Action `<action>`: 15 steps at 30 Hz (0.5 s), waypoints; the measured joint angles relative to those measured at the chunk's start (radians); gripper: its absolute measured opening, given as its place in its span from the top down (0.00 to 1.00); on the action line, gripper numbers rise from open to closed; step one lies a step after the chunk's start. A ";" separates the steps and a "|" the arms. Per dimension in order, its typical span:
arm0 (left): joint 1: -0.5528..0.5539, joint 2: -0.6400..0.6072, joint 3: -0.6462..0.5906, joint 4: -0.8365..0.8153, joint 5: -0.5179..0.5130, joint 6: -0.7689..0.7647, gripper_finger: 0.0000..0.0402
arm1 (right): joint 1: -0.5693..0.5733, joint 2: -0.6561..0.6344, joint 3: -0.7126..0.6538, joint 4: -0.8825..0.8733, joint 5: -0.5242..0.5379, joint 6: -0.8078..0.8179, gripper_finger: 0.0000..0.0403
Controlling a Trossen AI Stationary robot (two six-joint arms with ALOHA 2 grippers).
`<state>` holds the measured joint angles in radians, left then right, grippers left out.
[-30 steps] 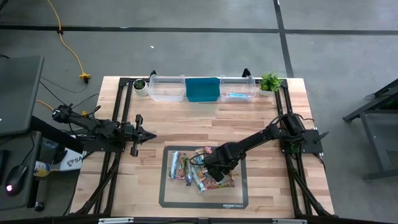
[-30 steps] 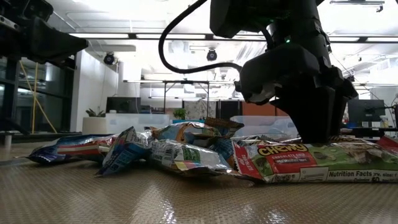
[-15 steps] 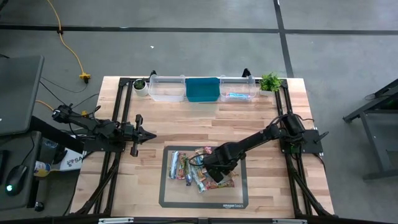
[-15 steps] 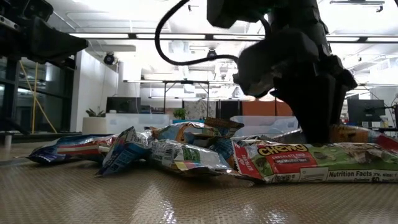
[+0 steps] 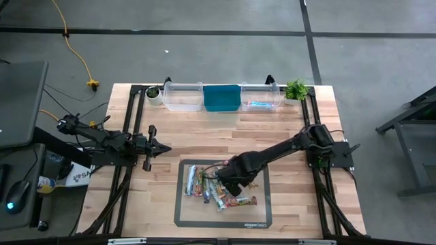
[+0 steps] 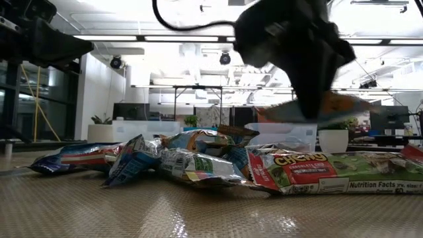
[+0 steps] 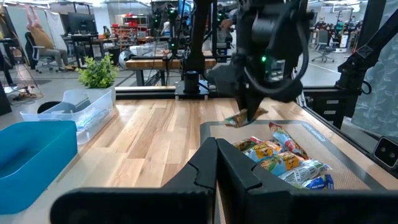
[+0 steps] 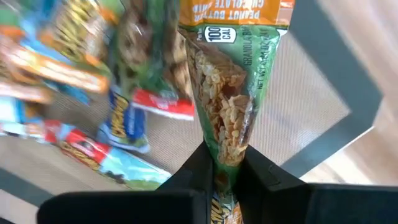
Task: Pick and place Granola Bars by type
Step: Put the yellow granola bar into the blue bin
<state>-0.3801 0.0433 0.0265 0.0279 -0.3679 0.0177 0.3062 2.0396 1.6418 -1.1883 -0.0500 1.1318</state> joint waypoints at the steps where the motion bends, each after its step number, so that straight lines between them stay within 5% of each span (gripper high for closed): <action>1: 0.000 0.000 0.000 0.000 0.000 0.000 1.00 | -0.006 0.000 0.021 -0.014 0.014 -0.010 0.92; 15: 0.000 0.000 0.000 0.000 0.000 0.000 1.00 | -0.147 0.000 0.316 -0.054 0.243 -0.210 0.93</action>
<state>-0.3800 0.0434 0.0267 0.0277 -0.3679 0.0177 0.1590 2.0396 1.9579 -1.2427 0.1932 0.9217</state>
